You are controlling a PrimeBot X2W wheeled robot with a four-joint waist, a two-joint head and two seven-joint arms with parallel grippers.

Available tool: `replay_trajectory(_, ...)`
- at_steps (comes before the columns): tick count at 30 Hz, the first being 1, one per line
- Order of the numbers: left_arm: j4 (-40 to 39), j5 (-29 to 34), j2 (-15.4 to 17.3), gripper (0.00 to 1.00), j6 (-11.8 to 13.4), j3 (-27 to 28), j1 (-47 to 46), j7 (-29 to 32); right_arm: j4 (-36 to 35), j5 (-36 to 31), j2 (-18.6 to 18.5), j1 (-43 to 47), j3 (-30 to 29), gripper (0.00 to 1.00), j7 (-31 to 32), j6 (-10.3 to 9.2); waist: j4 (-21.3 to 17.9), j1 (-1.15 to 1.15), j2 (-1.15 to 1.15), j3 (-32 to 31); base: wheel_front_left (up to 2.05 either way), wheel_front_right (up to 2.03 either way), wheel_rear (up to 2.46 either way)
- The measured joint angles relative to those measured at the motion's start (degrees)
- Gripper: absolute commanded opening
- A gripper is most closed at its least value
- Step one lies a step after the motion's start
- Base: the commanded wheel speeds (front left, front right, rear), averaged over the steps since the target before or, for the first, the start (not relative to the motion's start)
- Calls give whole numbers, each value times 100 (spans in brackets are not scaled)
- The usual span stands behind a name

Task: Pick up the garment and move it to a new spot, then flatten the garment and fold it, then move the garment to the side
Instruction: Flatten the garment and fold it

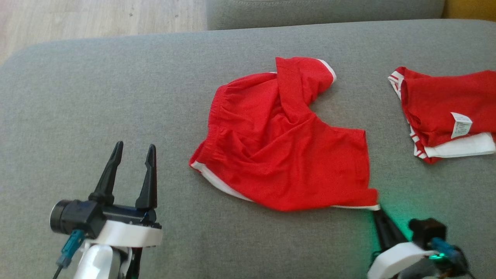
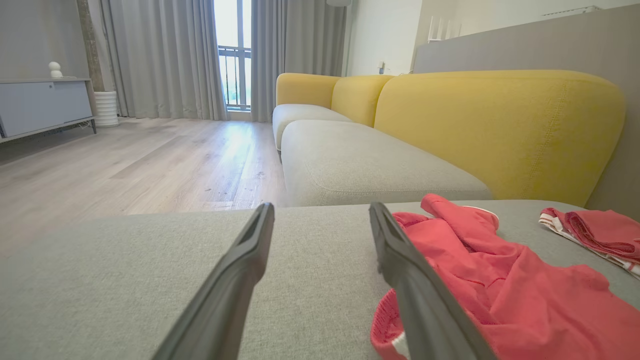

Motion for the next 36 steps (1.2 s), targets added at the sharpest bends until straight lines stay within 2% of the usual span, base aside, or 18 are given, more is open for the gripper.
replay_trajectory(4, -34, 42, -1, 100, -3, -38, -75, 0, -19, -198, 1, -63, -443, 0, -63, 0, -29, 0, 0, 13, 0, 0, 0)
replay_trajectory(7, -49, 41, 27, 100, -7, -299, -144, 0, -46, -319, 2, -131, -705, 0, -83, 0, -38, 0, 0, 34, 0, 0, 0)
replay_trajectory(11, 81, -108, 261, 100, -35, -1220, -251, 0, -38, -323, 1, -179, -844, 0, -114, 0, -48, 0, 0, 65, 0, 0, 0)
replay_trajectory(15, 387, -497, 660, 100, -51, -2265, -479, 165, -30, -323, 3, -220, -790, 0, -129, 0, -62, 0, 0, 98, 0, 0, 0)
replay_trajectory(19, 683, -878, 906, 100, -51, -2846, -808, 379, 2, -315, 3, -229, -694, 0, -130, 0, -116, 0, 0, 145, 0, 0, 0)
replay_trajectory(36, 1558, -1619, 1105, 100, -51, -3791, -1638, 646, 36, -256, 4, -454, -516, 0, -233, 0, -409, 0, 0, 350, 0, 0, 0)
